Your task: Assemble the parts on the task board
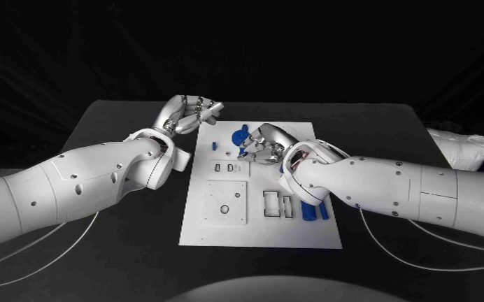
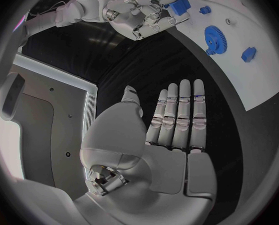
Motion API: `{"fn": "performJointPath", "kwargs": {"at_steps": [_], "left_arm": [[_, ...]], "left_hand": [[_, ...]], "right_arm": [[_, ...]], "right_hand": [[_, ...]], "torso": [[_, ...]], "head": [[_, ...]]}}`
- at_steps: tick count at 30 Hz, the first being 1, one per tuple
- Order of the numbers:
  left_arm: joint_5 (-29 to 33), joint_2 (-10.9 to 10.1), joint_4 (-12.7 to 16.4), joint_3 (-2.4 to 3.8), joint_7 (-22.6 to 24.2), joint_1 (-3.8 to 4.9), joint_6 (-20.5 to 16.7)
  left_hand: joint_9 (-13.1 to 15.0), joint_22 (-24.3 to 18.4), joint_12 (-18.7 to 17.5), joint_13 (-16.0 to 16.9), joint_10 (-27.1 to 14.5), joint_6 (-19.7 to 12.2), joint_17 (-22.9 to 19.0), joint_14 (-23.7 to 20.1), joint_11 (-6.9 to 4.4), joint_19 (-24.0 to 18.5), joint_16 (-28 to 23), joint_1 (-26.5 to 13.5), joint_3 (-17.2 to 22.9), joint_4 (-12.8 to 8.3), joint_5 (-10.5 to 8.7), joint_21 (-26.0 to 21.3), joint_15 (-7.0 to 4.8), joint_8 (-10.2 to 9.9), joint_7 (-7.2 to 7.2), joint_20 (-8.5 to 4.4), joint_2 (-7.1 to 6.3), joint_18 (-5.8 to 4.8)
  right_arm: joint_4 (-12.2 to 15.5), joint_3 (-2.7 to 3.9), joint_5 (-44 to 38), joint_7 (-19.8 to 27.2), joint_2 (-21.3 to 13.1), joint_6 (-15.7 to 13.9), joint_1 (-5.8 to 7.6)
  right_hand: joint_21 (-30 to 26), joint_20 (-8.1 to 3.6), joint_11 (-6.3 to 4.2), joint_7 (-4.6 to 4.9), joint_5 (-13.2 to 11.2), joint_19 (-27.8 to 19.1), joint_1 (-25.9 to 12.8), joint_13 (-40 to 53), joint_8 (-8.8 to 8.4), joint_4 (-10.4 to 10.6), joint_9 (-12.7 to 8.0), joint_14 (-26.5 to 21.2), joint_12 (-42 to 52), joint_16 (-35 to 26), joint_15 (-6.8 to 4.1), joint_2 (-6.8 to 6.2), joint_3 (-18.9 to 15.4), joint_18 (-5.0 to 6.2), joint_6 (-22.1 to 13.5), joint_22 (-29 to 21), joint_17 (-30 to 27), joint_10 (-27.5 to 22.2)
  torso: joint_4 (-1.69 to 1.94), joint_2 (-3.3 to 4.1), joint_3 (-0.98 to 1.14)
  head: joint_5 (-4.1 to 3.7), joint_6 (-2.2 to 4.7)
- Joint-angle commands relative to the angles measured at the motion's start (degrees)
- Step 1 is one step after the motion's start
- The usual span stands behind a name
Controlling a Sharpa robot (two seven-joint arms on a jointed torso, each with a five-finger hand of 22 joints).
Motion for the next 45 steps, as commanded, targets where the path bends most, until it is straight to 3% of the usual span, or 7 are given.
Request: {"fn": "performJointPath", "kwargs": {"at_steps": [1, 5, 13, 30, 45], "left_arm": [[0.2, 0.1, 0.2, 0.04, 0.5, 0.05, 0.5], [0.2, 0.1, 0.2, 0.04, 0.5, 0.05, 0.5], [0.2, 0.1, 0.2, 0.04, 0.5, 0.06, 0.6], [0.2, -0.2, 0.6, 0.04, 0.5, 0.09, 0.5], [0.2, -0.3, 0.6, 0.04, 0.6, 0.10, 0.5]], "left_hand": [[0.1, -0.1, 0.0, -0.1, -0.1, 0.1, -0.1, -0.4, 0.15, -0.1, -0.2, 0.5, -0.3, -0.1, 0.30, -0.2, 0.16, -0.2, 0.32, 0.19, 0.14, 1.11], [0.1, -0.1, 0.0, -0.1, -0.1, 0.1, -0.1, -0.4, 0.15, -0.1, -0.2, 0.5, -0.3, -0.1, 0.30, -0.2, 0.16, -0.2, 0.32, 0.19, 0.14, 1.11], [0.1, -0.1, 0.0, -0.1, 0.0, 0.1, -0.1, -0.4, 0.15, -0.1, -0.2, 0.5, -0.3, -0.1, 0.31, -0.2, 0.16, -0.3, 0.31, 0.19, 0.16, 1.11], [0.1, -0.1, 0.0, -0.1, 0.0, 0.1, -0.1, -0.4, 0.14, -0.1, -0.2, 0.6, -0.3, -0.1, 0.32, -0.3, 0.16, -0.3, 0.31, 0.19, 0.20, 1.11], [0.1, -0.2, 0.0, -0.2, 0.0, 0.1, -0.1, -0.4, 0.14, -0.1, -0.2, 0.7, -0.3, -0.1, 0.39, -0.3, 0.17, -0.3, 0.31, 0.20, 0.32, 1.11]], "right_arm": [[-0.5, 0.01, -1.3, -1.1, 0.5, 0.4, -0.52], [-1.0, 0.01, -1.7, -0.9, 0.9, 0.1, -1.15], [-1.6, 0.00, -2.9, 0.2, 1.3, -0.3, -1.97], [-2.4, -0.02, -6.2, 0.7, 2.3, 0.4, -2.68], [-2.8, -0.03, -6.3, 1.0, 2.9, 1.2, -3.38]], "right_hand": [[0.3, 0.38, 0.50, -0.92, 0.0, 5.9, -0.4, 15.0, 0.03, 0.0, 0.1, 5.9, -0.1, 0.2, 0.45, 0.08, -0.3, -0.39, 1.2, 15.1, 15.1, 6.0], [0.3, 0.38, 0.51, -0.91, 0.0, 5.9, -0.4, 15.0, 0.02, 0.0, 0.1, 5.9, -0.1, 0.2, 0.46, 0.08, -0.3, -0.39, 1.2, 15.1, 15.1, 6.0], [0.3, 0.44, 0.57, -0.88, 0.1, 5.9, -0.3, 15.0, -0.06, -0.1, 0.1, 5.9, -0.1, 0.2, 0.52, 0.06, -0.3, -0.39, 1.2, 15.1, 15.1, 6.0], [0.3, 0.55, 0.61, -0.87, 0.4, 5.9, 0.0, 15.0, -0.32, -0.4, 0.0, 5.9, -0.1, 0.2, 0.62, 0.09, -0.2, -0.39, 1.1, 15.1, 15.1, 6.0], [0.3, 0.64, 0.64, -0.87, 0.4, 5.9, 0.1, 15.0, -0.72, -0.5, -0.2, 5.9, -0.1, 0.2, 0.67, 0.06, -0.2, -0.39, 0.7, 15.1, 15.1, 6.0]], "torso": [[-0.02, -0.01, 0.03], [0.10, -0.01, 0.02], [-0.08, -0.11, 0.00], [0.08, -0.04, -0.02], [0.00, -0.05, 0.03]], "head": [[-0.06, -0.12], [-0.18, -0.23], [-0.14, -0.20], [-0.31, -0.46], [-0.30, -0.59]]}}
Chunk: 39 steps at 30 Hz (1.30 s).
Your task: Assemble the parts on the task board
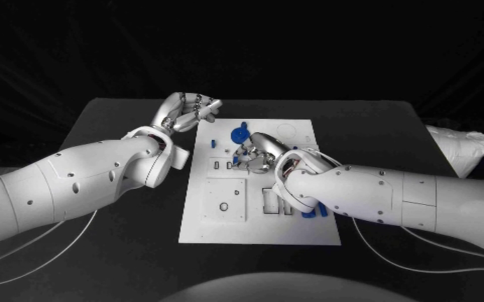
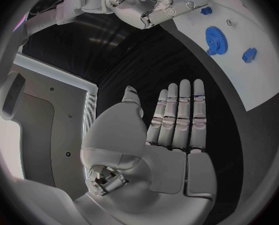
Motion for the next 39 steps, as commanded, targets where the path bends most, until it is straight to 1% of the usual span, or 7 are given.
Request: {"fn": "performJointPath", "kwargs": {"at_steps": [1, 15, 19, 30, 32, 36, 39], "left_arm": [[0.2, 0.1, 0.1, 0.06, 0.5, 0.07, 0.5], [0.2, 0.1, 0.0, 0.06, 0.5, 0.07, 0.5], [0.2, 0.1, 0.0, 0.06, 0.5, 0.07, 0.5], [0.2, 0.1, 0.0, 0.06, 0.5, 0.07, 0.5], [0.2, 0.1, 0.0, 0.06, 0.5, 0.07, 0.5], [0.2, 0.1, 0.1, 0.06, 0.5, 0.07, 0.5], [0.2, 0.1, 0.0, 0.06, 0.5, 0.07, 0.5]], "left_hand": [[0.1, 0.0, 0.0, -0.1, 0.0, 0.1, -0.1, -0.4, 0.14, -0.1, -0.2, 0.3, -0.3, -0.1, 0.39, -0.3, 0.16, -0.3, 0.31, 0.20, -0.06, 1.11], [0.1, -0.1, 0.0, -0.1, 0.0, 0.1, -0.1, -0.4, 0.14, -0.1, -0.2, 0.4, -0.3, -0.1, 0.46, -0.4, 0.17, -0.4, 0.31, 0.21, 0.03, 1.11], [0.1, -0.1, 0.0, -0.1, 0.0, 0.1, -0.1, -0.4, 0.14, -0.1, -0.2, 0.4, -0.3, -0.1, 0.46, -0.4, 0.17, -0.4, 0.31, 0.21, 0.03, 1.11], [0.1, -0.1, 0.0, -0.1, 0.0, 0.1, -0.1, -0.4, 0.14, -0.1, -0.2, 0.4, -0.3, -0.1, 0.46, -0.4, 0.17, -0.4, 0.31, 0.21, 0.03, 1.11], [0.1, -0.1, 0.0, -0.1, 0.0, 0.1, -0.1, -0.4, 0.14, -0.1, -0.2, 0.4, -0.3, -0.1, 0.46, -0.4, 0.17, -0.4, 0.31, 0.21, 0.03, 1.11], [0.1, -0.1, 0.0, -0.1, 0.0, 0.1, -0.1, -0.4, 0.14, -0.1, -0.2, 0.4, -0.3, -0.1, 0.46, -0.4, 0.17, -0.4, 0.31, 0.21, 0.03, 1.11], [0.1, -0.1, 0.0, -0.1, 0.0, 0.1, -0.1, -0.4, 0.14, -0.1, -0.2, 0.4, -0.3, -0.1, 0.46, -0.4, 0.17, -0.4, 0.31, 0.21, 0.03, 1.11]], "right_arm": [[-0.1, 0.01, -0.9, 0.7, 0.1, 0.9, -0.16], [-0.2, -0.01, -1.3, -0.1, -0.1, 1.9, -0.37], [-0.3, -0.01, -1.4, -0.3, -0.2, 2.0, -0.38], [-0.2, -0.03, -1.9, -0.5, -0.1, 2.4, -0.39], [-0.1, -0.03, -2.0, -0.6, -0.1, 2.3, -0.39], [0.1, -0.04, -2.6, -0.8, -0.2, 2.2, -0.39], [0.2, -0.04, -2.9, -0.9, -0.3, 2.1, -0.40]], "right_hand": [[0.3, 0.45, 0.24, -0.53, 0.2, 6.1, 0.3, 15.0, -0.27, -0.3, 0.0, 6.1, -0.1, 0.2, 0.50, 0.29, 0.0, -0.39, 0.4, 15.1, 15.1, 6.0], [0.3, 0.55, 0.21, -0.59, -0.1, 6.1, 0.6, 15.0, -0.98, -0.9, -0.3, 6.1, -0.1, 0.2, 0.53, -0.19, -0.1, -0.39, -0.3, 15.1, 15.1, 6.0], [0.3, 0.60, 0.30, -0.47, -0.2, 6.1, 0.6, 15.0, -1.63, -1.0, -0.7, 6.1, -0.1, 0.2, 0.57, -0.48, -0.3, -0.39, -1.3, 15.1, 15.1, 6.0], [0.3, 0.63, 0.34, -0.40, -0.3, 6.1, 0.4, 15.0, -1.74, -1.1, -0.8, 6.1, -0.1, 0.2, 0.60, -0.86, -0.6, -0.39, -1.7, 15.1, 15.1, 6.0], [0.3, 0.67, 0.45, -0.27, -0.3, 6.1, 0.1, 15.0, -1.86, -1.1, -1.0, 6.1, -0.1, 0.2, 0.65, -1.17, -0.8, -0.39, -2.3, 15.1, 15.1, 6.0], [0.3, 1.05, 1.29, 0.74, -0.3, 6.1, -0.8, 15.0, -1.89, -0.9, -1.8, 6.1, -0.1, 0.2, 1.19, -2.24, -1.6, -0.39, -5.0, 15.1, 15.1, 6.0], [0.3, 1.36, 1.73, 1.24, -0.3, 6.1, -1.2, 15.0, -1.85, -0.9, -2.1, 6.1, -0.1, 0.2, 1.58, -2.84, -2.0, -0.39, -6.3, 15.1, 15.1, 6.0]], "torso": [[0.04, -0.02, 0.01], [0.02, -0.01, -0.03], [0.03, 0.00, -0.01], [0.01, -0.05, -0.01], [0.03, -0.02, 0.00], [0.03, 0.00, -0.01], [0.03, -0.01, -0.02]], "head": [[-0.04, 0.03], [-0.13, -0.05], [-0.18, -0.03], [-0.21, -0.12], [-0.23, -0.07], [-0.21, -0.06], [-0.25, 0.02]]}}
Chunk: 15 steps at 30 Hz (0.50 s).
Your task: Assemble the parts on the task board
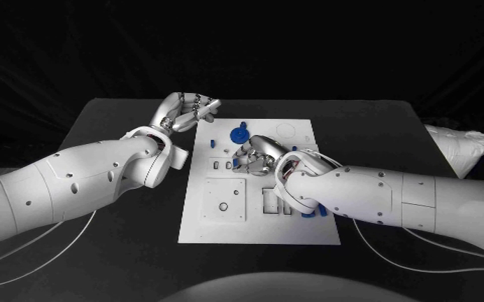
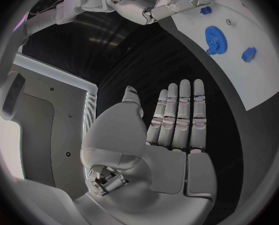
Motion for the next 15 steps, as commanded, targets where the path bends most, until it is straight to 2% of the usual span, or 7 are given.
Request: {"fn": "performJointPath", "kwargs": {"at_steps": [1, 10, 15], "left_arm": [[0.2, 0.1, 0.1, 0.05, 0.5, 0.07, 0.5], [0.2, 0.0, 0.1, 0.05, 0.5, 0.07, 0.5], [0.2, 0.0, 0.1, 0.05, 0.5, 0.07, 0.5]], "left_hand": [[0.1, -0.1, 0.0, -0.1, 0.0, 0.1, -0.1, -0.4, 0.14, -0.1, -0.2, 0.4, -0.3, -0.1, 0.22, -0.4, 0.16, -0.4, 0.31, 0.21, 0.03, 1.12], [0.1, -0.1, 0.0, -0.1, 0.0, 0.1, -0.1, -0.4, 0.14, -0.1, -0.2, 0.4, -0.3, -0.1, 0.22, -0.4, 0.16, -0.4, 0.31, 0.21, 0.03, 1.12], [0.1, -0.1, 0.1, -0.1, 0.0, 0.1, -0.1, -0.4, 0.14, -0.1, -0.2, 0.6, -0.3, -0.1, 0.36, -0.5, 0.16, -0.4, 0.30, 0.22, 0.15, 1.12]], "right_arm": [[0.3, -0.02, -1.6, -0.4, -0.1, 0.5, -0.06], [0.7, -0.04, -1.9, -0.6, -0.5, -0.1, -0.08], [1.0, -0.04, -1.8, 0.5, -0.7, -2.1, -0.09]], "right_hand": [[0.3, 0.50, 0.64, 0.20, -0.2, 6.0, -0.2, 15.0, -0.13, 0.0, -0.2, 6.0, -0.1, 0.2, 0.69, -0.88, -0.5, -0.39, -1.0, 15.1, 15.1, 5.9], [0.3, 0.70, 0.88, 0.49, -0.2, 6.0, -0.4, 15.0, -0.06, 0.1, -0.3, 6.0, -0.1, 0.2, 0.91, -1.12, -0.7, -0.39, -1.5, 15.1, 15.1, 5.9], [0.3, 1.11, 1.34, 0.96, -0.8, 6.0, -1.4, 15.0, -0.07, 0.7, -0.4, 6.0, -0.1, 0.2, 1.35, -1.58, -1.2, -0.39, -2.6, 15.1, 15.1, 5.9]], "torso": [[-0.01, -0.01, -0.01], [0.03, 0.00, 0.01], [-0.02, 0.06, 0.02]], "head": [[-0.03, 0.11], [-0.05, -0.02], [0.06, 0.03]]}}
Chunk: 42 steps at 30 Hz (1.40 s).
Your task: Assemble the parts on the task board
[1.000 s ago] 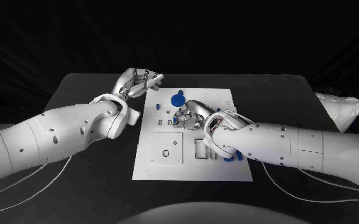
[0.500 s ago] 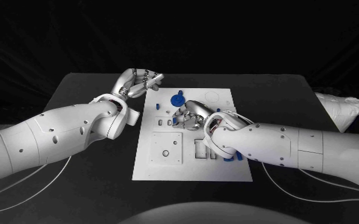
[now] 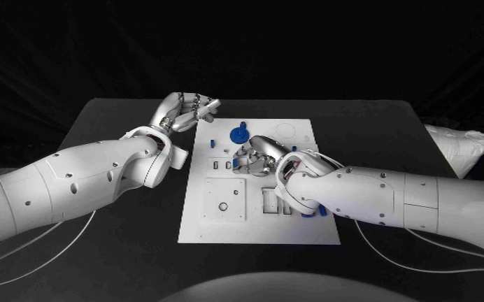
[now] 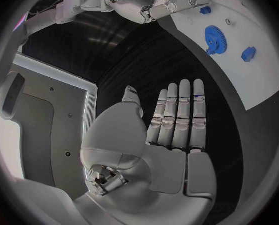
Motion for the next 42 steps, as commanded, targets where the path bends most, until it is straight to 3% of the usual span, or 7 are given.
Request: {"fn": "performJointPath", "kwargs": {"at_steps": [1, 14, 23, 33, 35, 39, 42], "left_arm": [[0.2, 0.0, 0.2, 0.05, 0.5, 0.07, 0.5], [0.2, -1.1, 1.3, 0.07, -0.8, 0.67, 1.6], [-0.1, -2.6, 3.2, 0.09, -5.6, 3.07, 4.7], [-12.4, -2.6, 4.2, 0.03, -22.9, 7.80, 15.5], [-14.8, -2.2, 4.3, 0.02, -25.8, 8.30, 17.8], [-18.6, -1.4, 4.2, -0.02, -30.0, 8.76, 21.1], [-21.5, -0.7, 4.0, -0.11, -33.0, 8.91, 23.7]], "left_hand": [[0.1, -0.1, 0.1, -0.1, 0.0, 0.1, -0.1, -0.4, 0.14, -0.1, -0.2, 0.6, -0.3, -0.1, 0.36, -0.3, 0.16, -0.3, 0.30, 0.22, 0.15, 1.12], [-0.3, -0.8, -0.7, -1.2, -1.9, -3.2, -0.6, -1.6, 1.05, -0.3, -0.5, 0.9, -1.2, -0.1, 0.47, -1.7, 0.80, -2.0, 1.35, 0.61, -0.49, 1.04], [-1.2, -0.9, 1.7, -0.5, 1.1, -9.9, -0.5, -0.1, -0.04, 1.5, 0.7, 0.2, -1.3, 0.0, 0.50, -1.8, -0.02, -3.4, -0.91, 0.16, -1.74, 1.21], [-3.1, 5.5, 10.9, 6.3, 18.1, -25.7, 7.4, 15.9, -6.88, 11.9, 12.5, -7.0, 3.5, 0.5, 2.41, 8.8, -6.87, -3.0, -7.28, -5.87, -14.14, 1.18], [-3.1, 15.2, 14.4, 8.8, 21.1, -26.6, 22.8, 21.8, -8.00, 16.2, 27.3, -7.5, 2.2, 0.4, 2.87, 17.4, -7.84, -2.3, -7.31, -6.75, -15.82, -0.18], [-2.3, 49.7, 60.6, 51.8, 26.1, -25.8, 59.7, 34.3, -8.01, 29.5, 59.8, -8.7, 0.2, -0.1, 3.60, 45.8, -9.61, 1.2, -7.92, -8.95, -18.70, -5.45], [-2.0, 65.1, 78.8, 71.6, 28.2, -24.6, 63.8, 36.1, -8.46, 37.8, 62.7, -8.9, 0.2, 0.5, 3.92, 56.7, -8.61, 3.6, -6.09, -9.55, -18.42, -8.14]], "right_arm": [[0.3, -0.01, -0.8, 1.3, -0.2, -2.6, -0.05], [2.5, 0.09, 13.5, 17.1, -2.5, -14.1, 3.70], [6.9, 0.10, 36.3, 21.6, -7.6, -8.1, 9.13], [12.0, -0.05, 43.7, 17.1, -15.4, -0.5, 12.08], [12.5, -0.13, 43.8, 16.3, -16.5, 0.2, 12.17], [13.0, -0.29, 44.0, 15.0, -18.0, 1.3, 12.19], [13.0, -0.46, 44.1, 14.1, -19.1, 1.9, 12.14]], "right_hand": [[0.3, 0.70, 0.62, 0.18, -1.0, 6.1, -0.8, 15.0, -0.12, 0.6, -0.2, 6.0, -0.1, 0.2, 0.72, -0.71, -0.7, -0.38, -1.4, 15.1, 15.1, 5.9], [0.3, 2.93, 1.90, 1.81, 0.0, 6.1, -7.6, 15.0, -0.02, 7.5, -0.5, 6.0, -0.1, 0.2, 3.01, -0.65, -2.9, -0.38, -9.7, 15.1, 15.1, 5.9], [0.3, 4.27, 3.26, 3.05, 4.8, 6.1, -12.5, 15.0, 0.53, 13.2, -0.2, 6.0, -0.1, 0.2, 4.33, 4.67, -5.2, -0.38, -11.8, 15.1, 15.1, 5.9], [0.3, 4.96, 3.89, 3.66, 3.6, 6.1, -15.1, 15.0, 1.09, 14.0, 0.0, 6.0, -0.1, 0.2, 4.97, 7.78, -8.2, -0.38, -13.4, 15.1, 15.1, 5.9], [0.3, 5.06, 3.99, 3.76, 3.2, 6.1, -15.4, 15.0, 1.21, 14.0, 0.0, 6.0, -0.1, 0.2, 5.07, 8.05, -8.8, -0.38, -13.6, 15.1, 15.1, 5.9], [0.3, 5.16, 4.07, 3.83, 2.9, 6.1, -15.7, 15.0, 1.34, 14.1, 0.0, 6.0, -0.1, 0.2, 5.15, 8.33, -9.3, -0.38, -13.8, 15.1, 15.1, 5.9], [0.3, 5.22, 4.12, 3.87, 2.7, 6.1, -16.0, 15.0, 1.49, 14.1, 0.1, 6.0, -0.1, 0.2, 5.21, 8.53, -9.8, -0.38, -13.8, 15.1, 15.1, 5.9]], "torso": [[-0.04, 0.04, 0.02], [-0.08, -0.04, 0.08], [-0.11, -0.05, 0.02], [-0.39, -0.37, 0.23], [-0.42, -0.40, 0.33], [-0.47, -0.45, 0.43], [-0.57, -0.54, 0.51]], "head": [[0.19, 0.04], [0.74, 0.32], [1.08, 0.19], [1.41, -0.16], [1.51, -0.15], [1.52, -0.21], [1.53, -0.25]]}}
